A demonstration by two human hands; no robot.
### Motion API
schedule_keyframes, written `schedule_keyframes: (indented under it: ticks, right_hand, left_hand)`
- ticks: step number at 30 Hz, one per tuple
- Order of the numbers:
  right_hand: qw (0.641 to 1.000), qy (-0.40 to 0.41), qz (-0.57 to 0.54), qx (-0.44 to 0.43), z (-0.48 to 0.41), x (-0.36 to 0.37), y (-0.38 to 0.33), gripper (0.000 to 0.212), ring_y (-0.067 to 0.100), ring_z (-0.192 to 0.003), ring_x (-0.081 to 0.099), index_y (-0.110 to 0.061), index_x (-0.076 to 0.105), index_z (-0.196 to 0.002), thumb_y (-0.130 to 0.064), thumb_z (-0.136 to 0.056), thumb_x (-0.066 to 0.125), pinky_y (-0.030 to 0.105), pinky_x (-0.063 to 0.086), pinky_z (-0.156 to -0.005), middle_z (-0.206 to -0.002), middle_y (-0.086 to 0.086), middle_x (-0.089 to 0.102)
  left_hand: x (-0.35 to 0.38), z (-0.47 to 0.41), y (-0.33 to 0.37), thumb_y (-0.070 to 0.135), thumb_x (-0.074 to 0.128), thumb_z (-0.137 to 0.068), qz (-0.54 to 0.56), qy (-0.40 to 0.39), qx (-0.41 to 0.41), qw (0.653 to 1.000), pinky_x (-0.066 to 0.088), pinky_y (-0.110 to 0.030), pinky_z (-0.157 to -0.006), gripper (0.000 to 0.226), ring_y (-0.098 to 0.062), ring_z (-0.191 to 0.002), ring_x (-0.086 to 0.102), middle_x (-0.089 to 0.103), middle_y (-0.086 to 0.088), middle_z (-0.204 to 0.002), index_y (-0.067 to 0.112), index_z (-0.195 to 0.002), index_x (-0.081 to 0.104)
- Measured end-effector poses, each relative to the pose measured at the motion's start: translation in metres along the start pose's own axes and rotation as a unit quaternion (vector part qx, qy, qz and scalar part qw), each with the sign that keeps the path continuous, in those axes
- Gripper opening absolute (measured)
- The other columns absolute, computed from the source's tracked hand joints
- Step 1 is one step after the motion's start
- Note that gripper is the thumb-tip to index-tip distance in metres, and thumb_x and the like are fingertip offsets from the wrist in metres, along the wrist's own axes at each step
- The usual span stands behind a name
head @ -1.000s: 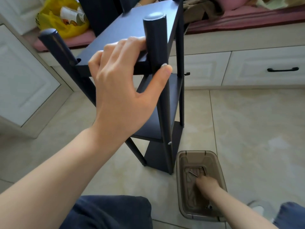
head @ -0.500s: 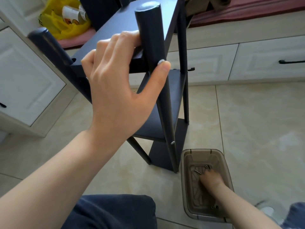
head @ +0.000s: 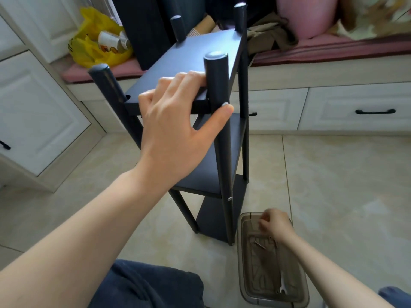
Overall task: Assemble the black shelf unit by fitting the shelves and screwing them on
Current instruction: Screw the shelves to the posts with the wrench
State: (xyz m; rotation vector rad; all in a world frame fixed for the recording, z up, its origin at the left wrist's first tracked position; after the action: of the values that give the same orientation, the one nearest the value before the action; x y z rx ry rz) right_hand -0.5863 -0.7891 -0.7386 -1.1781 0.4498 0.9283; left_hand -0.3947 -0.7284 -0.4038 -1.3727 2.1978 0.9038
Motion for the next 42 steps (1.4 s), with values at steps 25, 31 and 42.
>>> schedule_keyframes:
  ticks: [25, 31, 42]
  right_hand:
    - [0.847, 0.027, -0.510, -0.147, 0.074, -0.086, -0.197, 0.022, 0.017, -0.064, 0.061, -0.005, 0.055, -0.107, -0.021, -0.106, 0.039, 0.039, 0.042, -0.068, -0.066, 0.008, 0.068]
    - [0.848, 0.001, -0.505, -0.161, 0.068, -0.080, -0.216, 0.021, 0.013, -0.061, 0.062, -0.005, 0.053, -0.107, -0.023, -0.106, 0.041, 0.027, 0.043, -0.062, -0.066, 0.006, 0.068]
    - [0.866, -0.032, -0.464, -0.183, 0.062, -0.066, -0.263, 0.023, 0.010, -0.063, 0.060, -0.005, 0.055, -0.108, -0.023, -0.106, 0.041, 0.032, 0.043, -0.072, -0.068, 0.004, 0.068]
  left_hand:
    - [-0.011, -0.003, -0.016, 0.055, 0.056, -0.091, -0.027, 0.013, -0.005, 1.000, 0.028, -0.028, -0.093, 0.043, -0.013, -0.114, 0.058, 0.069, 0.011, -0.113, 0.023, -0.118, 0.066]
    - [-0.022, -0.005, -0.038, 0.053, 0.060, -0.092, -0.019, 0.037, -0.030, 0.999, 0.024, -0.022, -0.093, 0.035, -0.009, -0.113, 0.059, 0.068, 0.016, -0.111, 0.028, -0.117, 0.065]
    - [-0.053, -0.012, -0.090, 0.049, 0.061, -0.091, 0.030, 0.057, -0.093, 0.994, 0.039, -0.040, -0.105, 0.029, -0.005, -0.108, 0.062, 0.064, 0.024, -0.104, 0.031, -0.114, 0.066]
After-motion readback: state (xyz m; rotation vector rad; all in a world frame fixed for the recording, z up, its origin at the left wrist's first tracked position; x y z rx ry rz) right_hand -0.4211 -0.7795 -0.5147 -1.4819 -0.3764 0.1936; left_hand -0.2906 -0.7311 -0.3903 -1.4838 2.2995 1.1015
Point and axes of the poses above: each hand's wrist, its own z-axis away from the middle knuckle, its own x-axis out of the palm, y = z × x, the point moved 1 cm from there along -z, towards the middle knuckle
